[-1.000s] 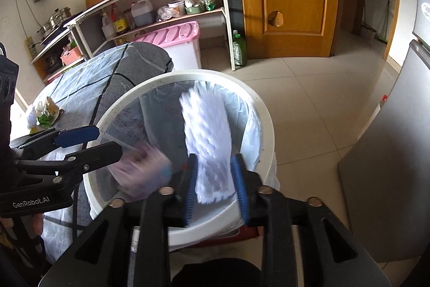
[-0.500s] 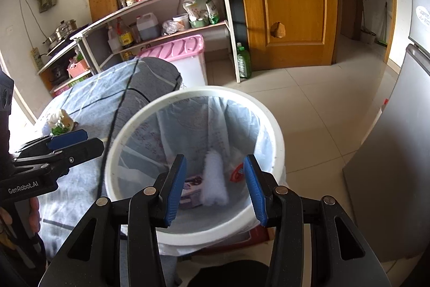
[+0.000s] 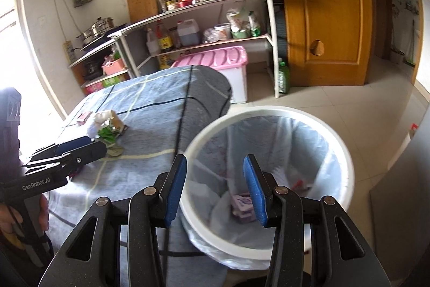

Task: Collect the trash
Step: 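Move both open grippers back over the remaining trash on the table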

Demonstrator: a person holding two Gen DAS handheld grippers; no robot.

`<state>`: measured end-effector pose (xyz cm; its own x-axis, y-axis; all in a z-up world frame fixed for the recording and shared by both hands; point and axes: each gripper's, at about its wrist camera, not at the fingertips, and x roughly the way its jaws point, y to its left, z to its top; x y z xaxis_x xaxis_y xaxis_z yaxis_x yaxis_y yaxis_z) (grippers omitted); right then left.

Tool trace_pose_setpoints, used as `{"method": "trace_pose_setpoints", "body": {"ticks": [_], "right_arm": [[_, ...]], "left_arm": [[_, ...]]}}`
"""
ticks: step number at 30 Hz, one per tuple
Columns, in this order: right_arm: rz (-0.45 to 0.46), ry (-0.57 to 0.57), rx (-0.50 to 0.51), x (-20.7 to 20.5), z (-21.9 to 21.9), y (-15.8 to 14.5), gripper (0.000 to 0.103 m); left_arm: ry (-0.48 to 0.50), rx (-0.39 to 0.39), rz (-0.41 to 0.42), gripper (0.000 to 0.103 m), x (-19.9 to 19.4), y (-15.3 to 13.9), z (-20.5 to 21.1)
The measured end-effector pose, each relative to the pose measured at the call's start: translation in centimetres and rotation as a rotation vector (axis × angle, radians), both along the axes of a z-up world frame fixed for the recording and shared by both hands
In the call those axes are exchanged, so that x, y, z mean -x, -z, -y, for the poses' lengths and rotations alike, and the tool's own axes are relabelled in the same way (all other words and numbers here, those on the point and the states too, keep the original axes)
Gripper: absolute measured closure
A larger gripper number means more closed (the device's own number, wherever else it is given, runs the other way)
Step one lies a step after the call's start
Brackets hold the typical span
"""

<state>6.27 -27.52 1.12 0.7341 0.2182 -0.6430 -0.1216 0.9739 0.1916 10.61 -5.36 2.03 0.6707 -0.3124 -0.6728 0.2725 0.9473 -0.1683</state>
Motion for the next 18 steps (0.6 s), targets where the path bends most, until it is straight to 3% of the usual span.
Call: {"method": "trace_pose_setpoints", "body": {"ticks": [11,18], "right_arm": [[-0.021,-0.149,-0.005,-2.5,-7.1,1.3,0.058],[-0.049,-0.225,-0.032,-4.8,-10.3,2.1,0.058]], "left_arm": [[-0.204,0.012,-0.015,0.037,1.0,1.1,-9.7],[-0.285,0.011,-0.051,0.037,1.0,2.4,-13.6]]}}
